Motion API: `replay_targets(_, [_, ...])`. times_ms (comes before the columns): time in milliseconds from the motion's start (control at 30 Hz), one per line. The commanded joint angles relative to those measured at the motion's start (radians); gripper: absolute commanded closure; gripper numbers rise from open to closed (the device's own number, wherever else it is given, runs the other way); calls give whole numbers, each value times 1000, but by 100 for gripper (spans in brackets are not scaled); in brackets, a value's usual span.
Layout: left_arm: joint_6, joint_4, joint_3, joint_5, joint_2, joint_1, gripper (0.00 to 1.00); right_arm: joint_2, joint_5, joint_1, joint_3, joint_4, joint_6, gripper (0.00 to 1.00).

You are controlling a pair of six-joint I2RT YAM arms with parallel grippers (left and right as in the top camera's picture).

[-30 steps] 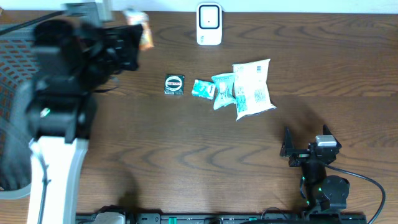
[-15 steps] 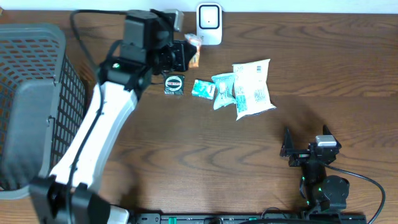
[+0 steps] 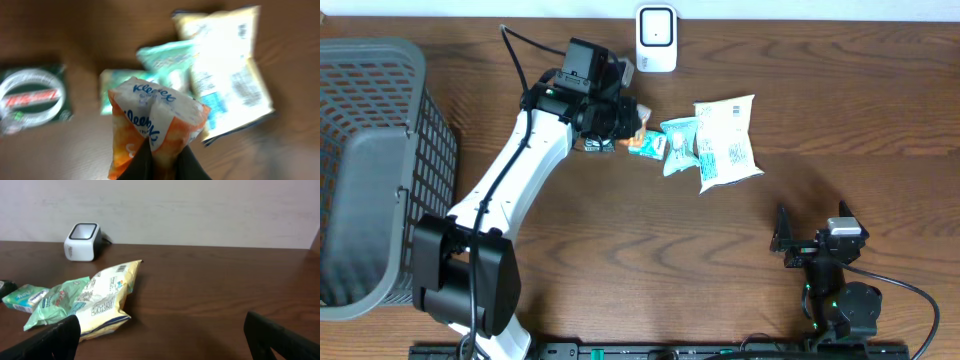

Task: Scan the item barcode
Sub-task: 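Lift the Kleenex pack and carry it toward the scanner, then release the Kleenex pack below the green packets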

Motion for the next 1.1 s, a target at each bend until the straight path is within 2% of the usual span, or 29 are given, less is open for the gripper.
replay_targets(0, [-46,-70,8,-195,9,0,92,-5,-2,8,-2,-4,17,1])
replay_targets(200, [-68,-137,6,-240,10,0,92,-5,-2,8,-2,-4,17,1])
replay_targets(533, [-101,-118,-50,-238,41,-4,92,-5,-2,8,-2,-5,17,1])
replay_targets(700, [-137,-116,-56,-232,63,-24,83,-5,-2,8,-2,-4,17,1])
replay_targets(900, [-137,-99,-56,-233,63,-31,39,-5,-2,8,-2,-4,17,1])
replay_targets(967, [-133,-85,-53,-236,61,-25,34,-5,-2,8,-2,-4,17,1])
replay_targets(1067, [-134,-86,-24,-234,52,-6,34,-5,-2,8,-2,-4,17,1])
